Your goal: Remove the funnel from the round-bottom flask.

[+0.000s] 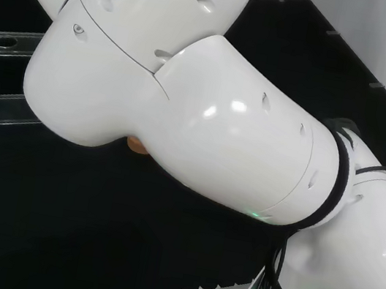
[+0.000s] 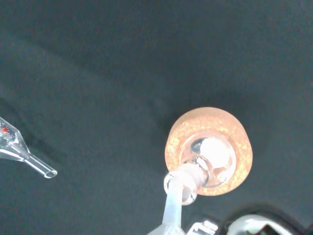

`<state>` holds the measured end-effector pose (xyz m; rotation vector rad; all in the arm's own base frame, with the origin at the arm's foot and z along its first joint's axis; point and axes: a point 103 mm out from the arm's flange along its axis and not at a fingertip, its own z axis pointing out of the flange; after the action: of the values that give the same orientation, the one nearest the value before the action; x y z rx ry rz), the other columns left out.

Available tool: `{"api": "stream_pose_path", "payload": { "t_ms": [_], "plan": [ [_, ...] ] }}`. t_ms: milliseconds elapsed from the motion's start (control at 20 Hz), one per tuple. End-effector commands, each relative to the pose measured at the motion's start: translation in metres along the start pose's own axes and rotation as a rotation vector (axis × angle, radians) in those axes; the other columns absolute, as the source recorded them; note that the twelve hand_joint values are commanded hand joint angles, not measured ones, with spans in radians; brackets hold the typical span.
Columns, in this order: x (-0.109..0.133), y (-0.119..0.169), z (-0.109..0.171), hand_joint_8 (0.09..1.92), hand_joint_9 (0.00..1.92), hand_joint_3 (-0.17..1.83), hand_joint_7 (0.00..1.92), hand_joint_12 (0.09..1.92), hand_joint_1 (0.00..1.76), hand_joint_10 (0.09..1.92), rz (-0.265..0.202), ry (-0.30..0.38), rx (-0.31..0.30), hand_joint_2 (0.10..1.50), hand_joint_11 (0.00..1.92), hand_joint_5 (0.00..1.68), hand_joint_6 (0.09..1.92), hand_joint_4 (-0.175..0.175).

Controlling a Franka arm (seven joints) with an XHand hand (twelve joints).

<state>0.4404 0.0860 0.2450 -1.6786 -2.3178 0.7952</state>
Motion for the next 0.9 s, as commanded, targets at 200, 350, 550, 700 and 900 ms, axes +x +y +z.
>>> {"api": "stream_pose_path", "payload": {
  "t_ms": [200,350,550,700,900],
  "plan": [
    [0.009,-0.023,-0.027,0.6,0.85,0.57,0.51,1.29,0.84,0.4,0.028,0.008,-0.04,0.72,0.52,0.66,0.59,0.016],
    [0.009,-0.032,-0.04,0.6,0.85,0.57,0.51,1.29,0.84,0.4,0.034,0.002,-0.062,0.72,0.52,0.66,0.59,0.017],
    [0.009,-0.044,-0.058,0.61,0.85,0.57,0.51,1.29,0.85,0.4,0.043,0.016,-0.096,0.72,0.52,0.66,0.6,0.017],
    [0.005,-0.054,-0.073,0.61,0.85,0.57,0.51,1.29,0.85,0.4,0.052,0.014,-0.121,0.72,0.52,0.66,0.61,0.017],
    [-0.001,-0.063,-0.089,0.61,0.85,0.57,0.51,1.29,0.85,0.4,0.068,0.015,-0.151,0.72,0.52,0.66,0.62,0.017]
  ]
}}
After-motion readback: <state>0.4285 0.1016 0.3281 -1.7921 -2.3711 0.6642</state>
